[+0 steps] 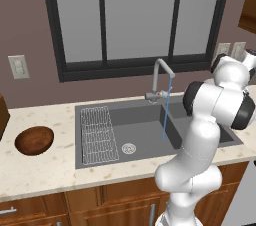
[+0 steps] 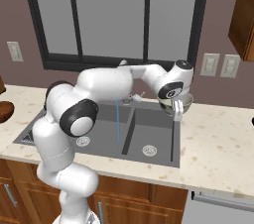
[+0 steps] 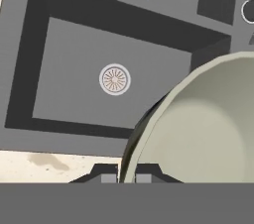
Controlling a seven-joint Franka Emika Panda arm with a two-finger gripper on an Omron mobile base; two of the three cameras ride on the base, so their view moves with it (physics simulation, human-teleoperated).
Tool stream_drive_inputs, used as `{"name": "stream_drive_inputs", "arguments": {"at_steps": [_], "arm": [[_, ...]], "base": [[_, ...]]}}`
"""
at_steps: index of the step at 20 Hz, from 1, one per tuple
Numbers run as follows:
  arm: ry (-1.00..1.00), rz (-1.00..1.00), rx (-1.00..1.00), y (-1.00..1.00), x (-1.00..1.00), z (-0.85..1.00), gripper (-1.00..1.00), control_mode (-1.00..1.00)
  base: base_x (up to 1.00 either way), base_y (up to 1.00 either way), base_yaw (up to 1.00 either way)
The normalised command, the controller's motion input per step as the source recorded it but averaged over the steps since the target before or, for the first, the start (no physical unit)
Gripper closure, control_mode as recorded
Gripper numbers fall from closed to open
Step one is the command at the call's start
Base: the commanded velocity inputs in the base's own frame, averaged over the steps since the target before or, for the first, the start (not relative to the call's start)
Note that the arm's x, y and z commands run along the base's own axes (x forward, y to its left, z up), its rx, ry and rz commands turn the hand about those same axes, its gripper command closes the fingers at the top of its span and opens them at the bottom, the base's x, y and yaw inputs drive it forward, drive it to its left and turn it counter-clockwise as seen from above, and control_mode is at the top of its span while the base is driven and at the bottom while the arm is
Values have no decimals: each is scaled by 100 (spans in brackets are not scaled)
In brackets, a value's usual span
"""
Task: Rinse each bowl for a few seconds and place them down in the sink or on the counter.
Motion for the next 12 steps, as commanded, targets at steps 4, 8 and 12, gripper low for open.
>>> {"name": "stream_drive_inputs", "arguments": {"at_steps": [4, 8, 12], "arm": [[-4, 5, 0, 33, 1, 0, 100, -100], [-1, 5, 0, 35, 0, 0, 100, -100], [0, 5, 0, 39, 1, 0, 100, -100]], "base": [[0, 0, 0], [0, 0, 0], [0, 0, 0]]}}
